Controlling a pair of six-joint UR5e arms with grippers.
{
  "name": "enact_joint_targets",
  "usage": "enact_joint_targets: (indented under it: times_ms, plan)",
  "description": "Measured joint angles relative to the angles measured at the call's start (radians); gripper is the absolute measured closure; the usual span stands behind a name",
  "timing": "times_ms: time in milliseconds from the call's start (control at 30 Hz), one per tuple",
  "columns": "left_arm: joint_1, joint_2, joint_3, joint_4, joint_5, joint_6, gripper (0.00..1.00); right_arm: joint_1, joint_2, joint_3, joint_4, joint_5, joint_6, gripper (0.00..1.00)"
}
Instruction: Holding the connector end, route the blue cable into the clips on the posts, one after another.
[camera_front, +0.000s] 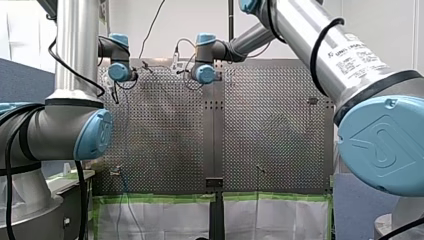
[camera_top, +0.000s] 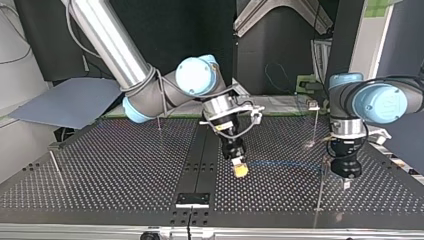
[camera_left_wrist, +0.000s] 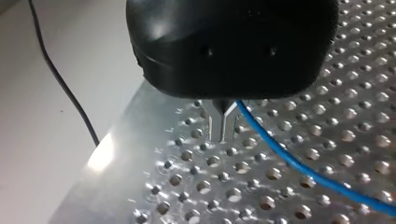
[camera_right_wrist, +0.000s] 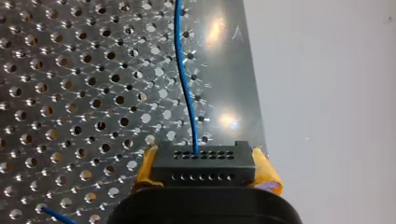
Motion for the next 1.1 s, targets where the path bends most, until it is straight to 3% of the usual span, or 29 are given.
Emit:
enact_joint_targets:
  times_ms: [400, 533, 567, 600, 633, 667, 700, 733, 767, 800, 1100]
  plan:
    - [0.002, -0.003, 0.001, 0.007, 0.005, 0.002, 1.0, -0.008, 0.011, -0.031, 0.009, -0.004, 0.007, 1.0]
    - [-0.001, -0.001, 0.001, 0.007, 0.026, -0.001, 1.0, -0.01, 0.012, -0.031, 0.016, -0.004, 0.007, 1.0]
    - [-0.001, 0.001, 0.001, 0.007, 0.031, 0.001, 0.93, -0.011, 0.012, -0.031, 0.017, -0.004, 0.007, 1.0]
    - [-0.001, 0.006, 0.001, 0.008, 0.037, 0.004, 0.75, -0.012, 0.012, -0.031, 0.018, -0.004, 0.007, 1.0]
    - [0.0, 0.009, 0.001, 0.01, 0.042, 0.006, 0.75, -0.012, 0.012, -0.032, 0.019, -0.005, 0.007, 1.0]
    - [0.0, 0.012, 0.001, 0.01, 0.046, 0.009, 0.49, -0.013, 0.012, -0.032, 0.02, -0.005, 0.007, 1.0]
    - [0.0, 0.015, 0.001, 0.01, 0.049, 0.012, 0.3, -0.014, 0.012, -0.032, 0.02, -0.005, 0.007, 1.0]
    - [0.0, 0.017, 0.001, 0.008, 0.049, 0.014, 0.3, -0.015, 0.012, -0.032, 0.02, -0.005, 0.007, 1.0]
    - [0.001, 0.018, 0.001, 0.005, 0.048, 0.016, 0.11, -0.016, 0.012, -0.032, 0.021, -0.006, 0.007, 1.0]
    - [0.003, 0.02, 0.001, -0.002, 0.043, 0.019, 0.0, -0.017, 0.012, -0.032, 0.021, -0.006, 0.007, 1.0]
    - [0.001, 0.03, 0.0, -0.088, -0.04, 0.032, 0.0, -0.022, 0.012, -0.032, 0.026, -0.007, 0.007, 1.0]
